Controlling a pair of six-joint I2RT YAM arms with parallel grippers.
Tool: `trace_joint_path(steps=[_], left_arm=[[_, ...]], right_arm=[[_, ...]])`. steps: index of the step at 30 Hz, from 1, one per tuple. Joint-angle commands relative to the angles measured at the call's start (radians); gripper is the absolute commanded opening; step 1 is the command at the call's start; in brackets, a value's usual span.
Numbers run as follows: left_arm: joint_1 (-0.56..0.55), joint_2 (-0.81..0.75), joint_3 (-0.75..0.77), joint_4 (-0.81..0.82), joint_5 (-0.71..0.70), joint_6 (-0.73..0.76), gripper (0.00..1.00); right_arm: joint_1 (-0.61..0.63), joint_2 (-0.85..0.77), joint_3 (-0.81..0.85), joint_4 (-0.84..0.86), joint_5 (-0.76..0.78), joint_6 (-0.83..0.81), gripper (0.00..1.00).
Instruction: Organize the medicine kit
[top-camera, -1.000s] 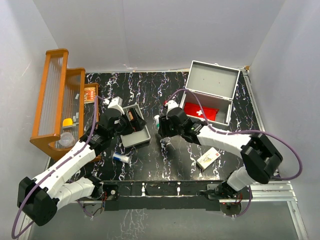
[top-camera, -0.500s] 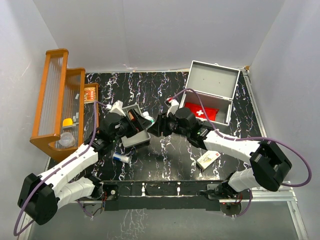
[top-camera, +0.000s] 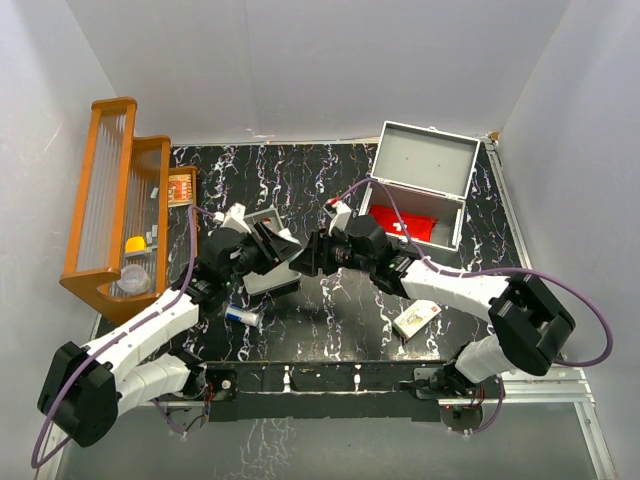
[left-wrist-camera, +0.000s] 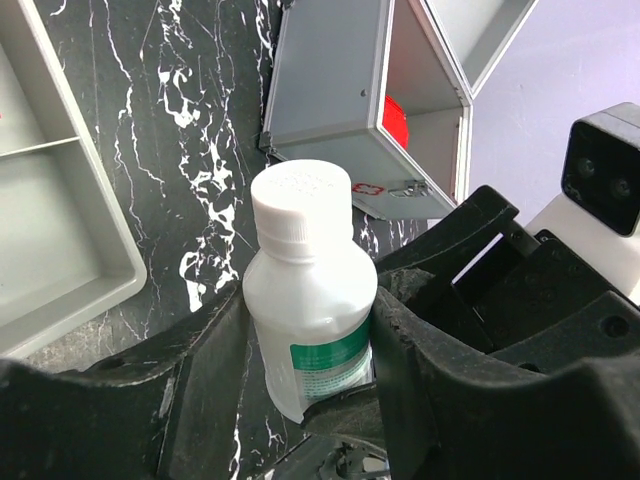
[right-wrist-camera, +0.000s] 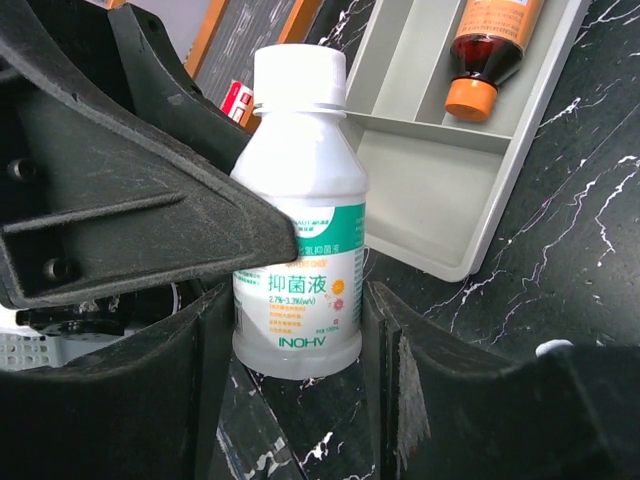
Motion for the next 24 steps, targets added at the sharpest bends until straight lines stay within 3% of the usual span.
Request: trace_joint_path(steps=[1, 5, 9, 19, 24], left_arm=[[0.11, -0.013, -0.011, -0.043, 0.053, 0.049, 0.39], [0.221, 0.023, 0.039, -0.116, 0.16, 0.139, 0.36], [0.245, 0.096, 0.19, -0.329, 0.106, 0.314, 0.36], [0.294, 0.301, 0.455, -0.628, -0.125, 0.504, 0.35], [0.293, 0.399, 0.504, -0.648, -0.165, 0.535, 0.35]], right_arm=[[-0.004, 0.004, 0.052, 0.044, 0.009, 0.011, 0.49], [-0.007, -0.02, 0.041, -0.002, 0.045, 0.023, 0.59], [-0.008, -0.076, 0.027, -0.037, 0.084, 0.017, 0.67], [-0.01, -0.2, 0.008, -0.159, 0.179, -0.009, 0.67], [-0.009, -0.219, -0.008, -0.17, 0.192, -0.005, 0.67]])
